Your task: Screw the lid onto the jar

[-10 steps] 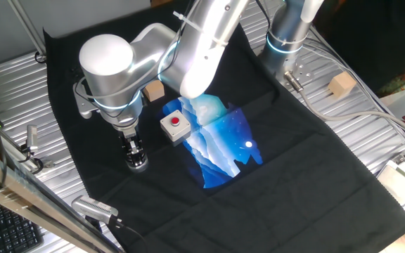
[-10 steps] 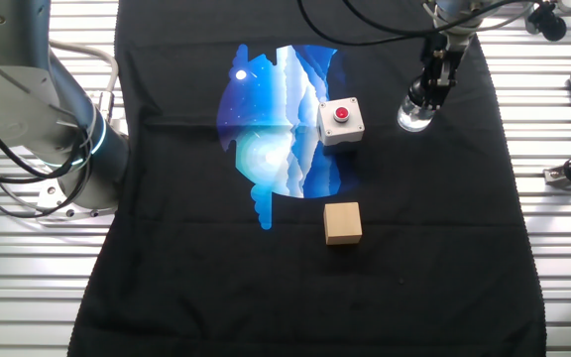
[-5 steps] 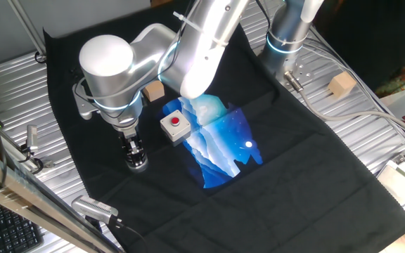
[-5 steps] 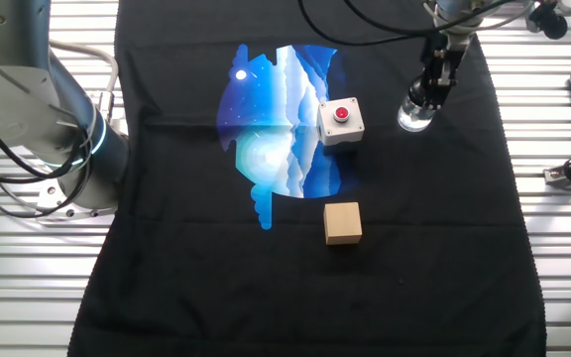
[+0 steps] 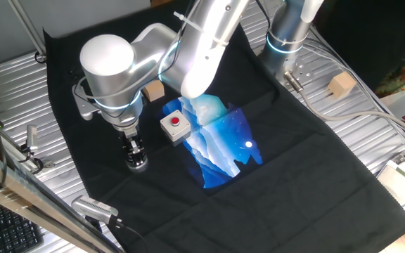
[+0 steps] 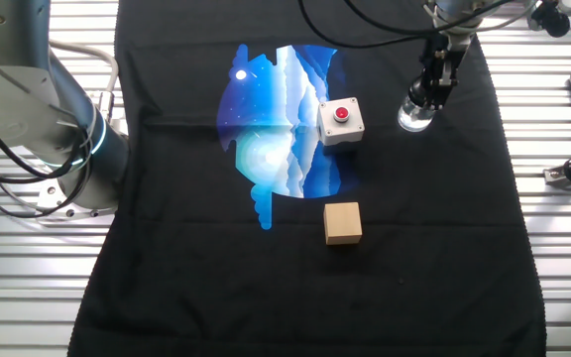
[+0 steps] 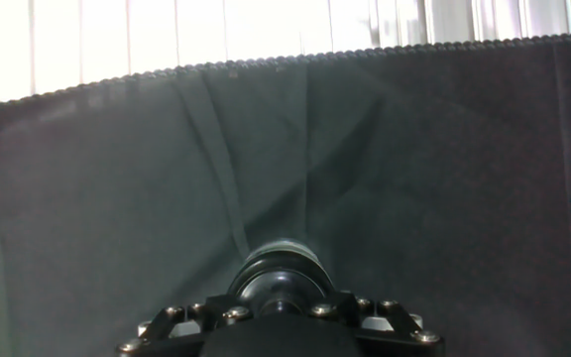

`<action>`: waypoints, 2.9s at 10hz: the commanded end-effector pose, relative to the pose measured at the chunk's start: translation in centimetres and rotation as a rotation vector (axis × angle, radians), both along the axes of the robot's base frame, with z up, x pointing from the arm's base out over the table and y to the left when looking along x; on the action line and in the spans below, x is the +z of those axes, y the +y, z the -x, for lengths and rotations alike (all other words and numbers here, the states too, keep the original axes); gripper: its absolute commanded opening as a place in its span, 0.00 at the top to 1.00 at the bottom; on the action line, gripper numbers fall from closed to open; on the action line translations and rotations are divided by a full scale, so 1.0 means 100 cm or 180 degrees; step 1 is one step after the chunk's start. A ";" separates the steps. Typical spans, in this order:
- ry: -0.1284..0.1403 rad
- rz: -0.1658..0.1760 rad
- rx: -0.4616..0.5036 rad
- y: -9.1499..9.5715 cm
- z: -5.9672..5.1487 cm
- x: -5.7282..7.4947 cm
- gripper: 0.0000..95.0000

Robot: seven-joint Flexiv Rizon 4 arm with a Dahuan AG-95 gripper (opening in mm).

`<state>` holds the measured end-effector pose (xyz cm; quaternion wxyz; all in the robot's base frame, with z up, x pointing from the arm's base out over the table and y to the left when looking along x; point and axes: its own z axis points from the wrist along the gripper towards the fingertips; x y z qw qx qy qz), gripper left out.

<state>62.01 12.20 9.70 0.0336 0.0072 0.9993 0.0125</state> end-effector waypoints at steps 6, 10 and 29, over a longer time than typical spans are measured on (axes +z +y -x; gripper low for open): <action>-0.0023 0.0024 0.0101 0.000 0.001 0.000 0.20; -0.0037 0.0046 0.0506 0.000 0.000 0.000 0.20; -0.0037 0.0347 0.3323 0.000 -0.004 -0.003 0.20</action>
